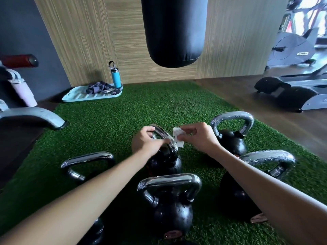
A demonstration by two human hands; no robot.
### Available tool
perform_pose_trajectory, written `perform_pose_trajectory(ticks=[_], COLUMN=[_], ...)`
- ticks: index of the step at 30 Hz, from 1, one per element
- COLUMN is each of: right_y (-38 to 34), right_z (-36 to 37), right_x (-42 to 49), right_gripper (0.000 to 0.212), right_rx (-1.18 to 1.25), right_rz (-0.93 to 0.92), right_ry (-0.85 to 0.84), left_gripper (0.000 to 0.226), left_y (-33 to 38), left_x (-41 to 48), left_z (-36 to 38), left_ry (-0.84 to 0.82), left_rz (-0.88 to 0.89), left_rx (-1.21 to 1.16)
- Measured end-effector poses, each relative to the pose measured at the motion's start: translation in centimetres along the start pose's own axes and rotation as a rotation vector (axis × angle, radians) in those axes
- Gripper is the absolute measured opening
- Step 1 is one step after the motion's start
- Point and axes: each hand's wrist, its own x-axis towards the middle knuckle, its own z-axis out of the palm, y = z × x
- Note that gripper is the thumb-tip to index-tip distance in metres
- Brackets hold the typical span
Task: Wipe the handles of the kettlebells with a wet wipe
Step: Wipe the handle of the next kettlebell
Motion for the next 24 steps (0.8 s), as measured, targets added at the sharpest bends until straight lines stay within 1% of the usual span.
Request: perform_pose_trajectory(ticks=[2, 3, 4, 5, 7, 8, 10, 13, 16, 17, 19, 24], right_y=[0.8, 1.2, 1.5, 1.9, 2.6, 2.9, 3.2, 3.6, 3.9, 4.1, 4.4, 5.0], right_z=[-0.5, -0.6, -0.8, -1.0, -1.3, -1.5, -2.0, -2.5, -2.8, -2.7, -2.5, -1.9], right_x=[0.0, 0.0, 0.0, 0.0, 0.1, 0.1, 0.0, -0.2, -0.4, -0.4, -0.4, -0.5], right_gripper=[0.044, 0.044, 0.046, 0.047, 0.049, 0.049, 0.049, 0.047, 0.046, 0.047, 0.049, 0.049], right_rx=[0.011, 0.022, 0.036, 0.048, 0.055, 0.057, 0.070, 0.087, 0.100, 0.101, 0.112, 0.127], right_rz=[0.047, 0.073, 0.101, 0.122, 0.141, 0.142, 0.141, 0.137, 0.144, 0.141, 0.144, 0.166], right_ry=[0.038, 0.058, 0.074, 0.086, 0.109, 0.113, 0.116, 0.114, 0.115, 0.115, 0.112, 0.085], left_gripper=[0.089, 0.099, 0.103, 0.100, 0.080, 0.074, 0.076, 0.073, 0.086, 0.086, 0.077, 0.055], left_y=[-0.4, -0.6, -0.7, -0.7, -0.4, -0.3, -0.5, -0.7, -0.8, -0.8, -0.3, 0.5], left_x=[0.3, 0.7, 1.1, 1.3, 1.0, 0.7, 0.4, 0.3, 0.4, 0.4, 0.2, -0.3], left_z=[2.6, 3.8, 4.8, 5.3, 5.3, 5.1, 5.0, 5.2, 5.5, 5.5, 5.5, 5.9], left_ry=[0.030, 0.035, 0.050, 0.074, 0.176, 0.204, 0.214, 0.223, 0.247, 0.261, 0.290, 0.296], left_rz=[0.065, 0.067, 0.059, 0.064, 0.102, 0.111, 0.100, 0.132, 0.168, 0.168, 0.153, 0.148], left_rx=[0.097, 0.102, 0.113, 0.155, 0.301, 0.327, 0.319, 0.307, 0.281, 0.301, 0.322, 0.279])
